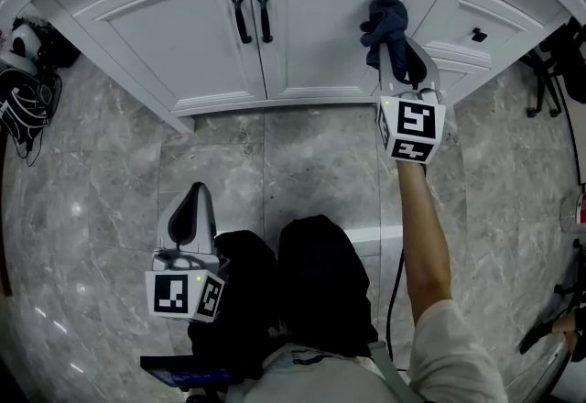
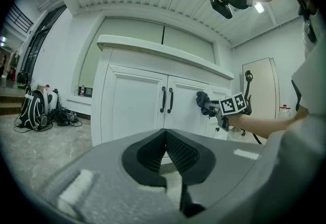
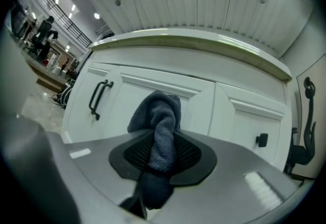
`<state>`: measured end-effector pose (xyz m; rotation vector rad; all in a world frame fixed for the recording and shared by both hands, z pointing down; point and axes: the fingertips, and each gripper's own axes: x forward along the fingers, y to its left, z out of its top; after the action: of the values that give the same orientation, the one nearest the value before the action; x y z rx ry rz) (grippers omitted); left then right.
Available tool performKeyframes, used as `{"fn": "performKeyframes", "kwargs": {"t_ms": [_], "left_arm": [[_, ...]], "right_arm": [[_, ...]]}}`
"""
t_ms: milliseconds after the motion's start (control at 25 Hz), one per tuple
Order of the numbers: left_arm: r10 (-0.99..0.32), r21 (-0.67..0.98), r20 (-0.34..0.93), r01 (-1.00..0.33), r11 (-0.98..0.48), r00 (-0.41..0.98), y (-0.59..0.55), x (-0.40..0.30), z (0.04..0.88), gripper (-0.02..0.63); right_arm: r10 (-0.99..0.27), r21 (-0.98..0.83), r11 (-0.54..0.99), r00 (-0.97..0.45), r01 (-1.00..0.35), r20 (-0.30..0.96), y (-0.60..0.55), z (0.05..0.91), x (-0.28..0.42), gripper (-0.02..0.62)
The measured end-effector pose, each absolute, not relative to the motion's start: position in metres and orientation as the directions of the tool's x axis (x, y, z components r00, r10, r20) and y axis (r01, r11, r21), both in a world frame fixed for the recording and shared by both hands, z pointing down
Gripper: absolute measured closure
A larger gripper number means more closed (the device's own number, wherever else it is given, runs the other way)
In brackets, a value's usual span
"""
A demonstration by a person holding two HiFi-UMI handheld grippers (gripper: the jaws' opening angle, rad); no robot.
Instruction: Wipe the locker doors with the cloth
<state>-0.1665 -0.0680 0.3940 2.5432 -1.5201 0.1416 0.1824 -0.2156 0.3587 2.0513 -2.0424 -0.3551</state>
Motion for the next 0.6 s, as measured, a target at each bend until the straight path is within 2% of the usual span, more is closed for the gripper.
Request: {"fn": "performKeyframes", "kwargs": {"t_ms": [160,320,600], "left_arm": [[-0.867,0.099,0.167,-0.883,-0.458,0.469,-0.07,-0.169,0.393,0.604],[-0.867,0.098,0.173,-0.884,-0.456,0.467,-0.067,-0.171,0.394,0.604],[-0.87,0.099,0.18,-0.888,-0.449,0.46,-0.067,-0.178,0.395,0.604]], "right_arm": [[-0.987,0.332,0.151,-0.163,-0.931,-0.01,-0.208,0.371,0.107,0.497],[-0.963,0.303,0.265,-0.265,-0.915,0.044,-0.22,0.405,0.049,0.497],[-0.948,0.263,0.311,-0.277,-0.913,0.158,-0.263,0.448,0.018,0.497]]}}
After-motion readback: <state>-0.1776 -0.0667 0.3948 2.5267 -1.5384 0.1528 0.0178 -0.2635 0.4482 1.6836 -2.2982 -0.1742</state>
